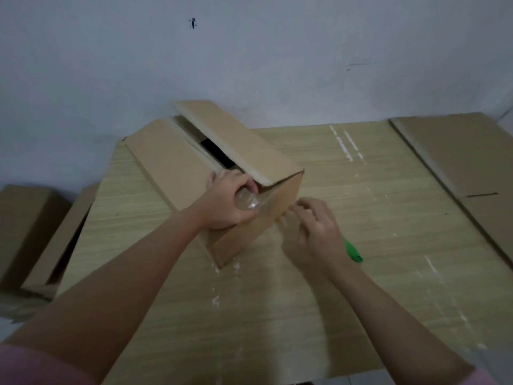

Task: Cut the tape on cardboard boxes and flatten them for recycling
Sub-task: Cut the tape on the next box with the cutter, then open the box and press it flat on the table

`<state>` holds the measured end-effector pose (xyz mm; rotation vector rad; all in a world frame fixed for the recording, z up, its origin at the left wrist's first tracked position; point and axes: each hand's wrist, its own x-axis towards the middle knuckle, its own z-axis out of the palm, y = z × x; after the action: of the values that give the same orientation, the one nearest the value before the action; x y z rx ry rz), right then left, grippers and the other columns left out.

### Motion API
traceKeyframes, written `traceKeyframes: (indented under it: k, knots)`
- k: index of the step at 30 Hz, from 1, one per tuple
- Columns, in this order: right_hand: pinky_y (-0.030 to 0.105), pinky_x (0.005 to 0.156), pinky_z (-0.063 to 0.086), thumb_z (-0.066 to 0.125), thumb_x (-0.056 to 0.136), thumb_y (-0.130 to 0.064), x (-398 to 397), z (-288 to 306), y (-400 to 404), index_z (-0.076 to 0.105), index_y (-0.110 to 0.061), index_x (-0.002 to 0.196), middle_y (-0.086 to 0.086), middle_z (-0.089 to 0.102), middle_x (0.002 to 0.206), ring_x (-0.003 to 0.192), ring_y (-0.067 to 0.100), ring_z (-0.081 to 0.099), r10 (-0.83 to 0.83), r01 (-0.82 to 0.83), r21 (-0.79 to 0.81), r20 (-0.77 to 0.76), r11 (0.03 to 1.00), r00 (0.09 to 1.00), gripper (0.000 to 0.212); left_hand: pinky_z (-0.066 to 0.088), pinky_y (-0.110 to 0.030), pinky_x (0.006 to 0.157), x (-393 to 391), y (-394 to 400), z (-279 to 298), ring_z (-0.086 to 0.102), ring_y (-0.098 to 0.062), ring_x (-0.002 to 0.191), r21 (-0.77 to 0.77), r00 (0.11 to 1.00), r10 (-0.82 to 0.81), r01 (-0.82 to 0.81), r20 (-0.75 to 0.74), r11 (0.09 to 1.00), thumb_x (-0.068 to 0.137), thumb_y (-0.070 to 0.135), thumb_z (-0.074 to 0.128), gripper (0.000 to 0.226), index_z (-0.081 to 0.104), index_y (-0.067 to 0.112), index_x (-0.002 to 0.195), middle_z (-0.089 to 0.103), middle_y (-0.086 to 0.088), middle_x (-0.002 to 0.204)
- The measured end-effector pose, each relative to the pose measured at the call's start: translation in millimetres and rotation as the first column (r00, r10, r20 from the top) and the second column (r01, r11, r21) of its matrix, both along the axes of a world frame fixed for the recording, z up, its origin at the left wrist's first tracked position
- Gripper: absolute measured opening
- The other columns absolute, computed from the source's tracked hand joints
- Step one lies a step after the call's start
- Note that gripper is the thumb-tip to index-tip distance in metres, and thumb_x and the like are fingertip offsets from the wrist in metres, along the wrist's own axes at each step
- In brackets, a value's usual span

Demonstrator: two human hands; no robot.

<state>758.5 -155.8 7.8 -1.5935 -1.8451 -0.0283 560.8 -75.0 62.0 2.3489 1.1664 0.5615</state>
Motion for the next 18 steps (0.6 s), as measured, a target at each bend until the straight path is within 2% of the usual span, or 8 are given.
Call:
traceKeyframes:
  k: [2,4,9,11,13,15,17,18]
  knots:
    - [0.037,0.079,0.050,0.040,0.075,-0.004,-19.2,20.3,7.7,0.070,0.006,0.094,0.022,0.066,0.100,0.093,0.027,0.055,0.206,-0.207,0.088,0.017,0.975,0.978,0.037,0.025,-0.047,0.104,-0.7,-0.3,6.2,0.044,-0.018,0.097,0.047,1.000,0.005,-0.006,0.031,0.999,0.056,0.057,0.050,0.050,0.058,0.022,0.092,0.053,0.002,0.096]
    - [0.035,0.088,0.046,0.040,0.074,-0.004,-29.2,32.2,18.7,0.068,0.008,0.102,0.022,0.064,0.109,0.103,0.025,0.052,0.264,-0.262,0.090,-0.012,0.961,0.964,0.040,0.030,-0.047,0.098,-3.0,-0.2,15.7,0.044,-0.019,0.096,0.127,0.998,0.005,-0.013,0.057,0.992,0.059,0.052,0.052,0.046,0.057,0.021,0.092,0.052,0.003,0.095]
    - [0.036,0.113,0.026,0.035,0.089,-0.012,-29.7,48.5,42.0,0.050,0.003,0.132,0.018,0.034,0.149,0.139,0.030,0.030,0.093,-0.086,0.093,-0.073,0.992,0.993,0.048,0.021,-0.031,0.084,-23.9,-2.8,58.0,0.046,-0.004,0.079,0.360,0.998,0.044,-0.057,0.046,0.931,0.072,0.064,0.047,0.044,0.060,0.025,0.086,0.051,0.013,0.074]
    - [0.038,0.112,0.026,0.036,0.090,-0.020,-28.4,56.4,53.4,0.045,0.001,0.136,0.020,0.025,0.152,0.141,0.034,0.023,0.041,-0.038,0.062,-0.054,0.997,0.998,0.051,0.027,-0.023,0.073,-34.9,-1.6,79.8,0.048,-0.003,0.063,0.237,0.999,0.004,-0.016,0.052,0.971,0.077,0.064,0.046,0.043,0.062,0.026,0.088,0.052,0.009,0.062]
    - [0.044,0.113,0.024,0.038,0.091,-0.023,-27.4,65.8,65.6,0.037,-0.001,0.141,0.023,0.014,0.155,0.143,0.037,0.014,-0.022,0.021,-0.020,-0.055,1.000,0.998,0.055,0.032,-0.021,0.061,-41.2,1.2,97.3,0.048,-0.005,0.060,-0.001,0.986,-0.023,0.023,-0.168,1.000,0.083,0.063,0.049,0.044,0.064,0.026,0.102,0.055,0.007,0.065]
    - [0.047,0.116,0.018,0.046,0.094,-0.025,-26.7,76.5,75.8,0.024,-0.006,0.147,0.019,-0.001,0.157,0.145,0.034,0.000,-0.091,0.077,-0.163,-0.079,0.984,0.993,0.061,0.039,-0.025,0.069,-43.3,4.8,103.0,0.053,-0.007,0.076,-0.136,0.872,-0.039,-0.032,-0.488,0.990,0.084,0.062,0.053,0.055,0.054,0.026,0.125,0.059,0.009,0.086]
    - [0.045,0.116,0.013,0.054,0.092,-0.032,-26.5,83.0,82.8,0.014,-0.011,0.150,0.015,-0.014,0.157,0.145,0.032,-0.010,-0.154,0.136,-0.269,-0.047,0.953,0.987,0.074,0.044,-0.028,0.086,-48.6,8.0,99.2,0.053,-0.016,0.106,-0.245,0.842,-0.005,-0.152,-0.539,0.957,0.079,0.062,0.060,0.082,0.032,0.023,0.145,0.053,0.002,0.125]
    - [0.045,0.115,0.012,0.056,0.090,-0.036,-27.0,84.8,85.2,0.011,-0.013,0.151,0.015,-0.018,0.156,0.144,0.032,-0.013,-0.167,0.155,-0.299,-0.013,0.942,0.986,0.079,0.047,-0.032,0.090,-52.3,9.9,95.4,0.050,-0.020,0.115,-0.315,0.864,0.027,-0.212,-0.502,0.925,0.076,0.062,0.064,0.093,0.020,0.025,0.149,0.040,-0.001,0.142]
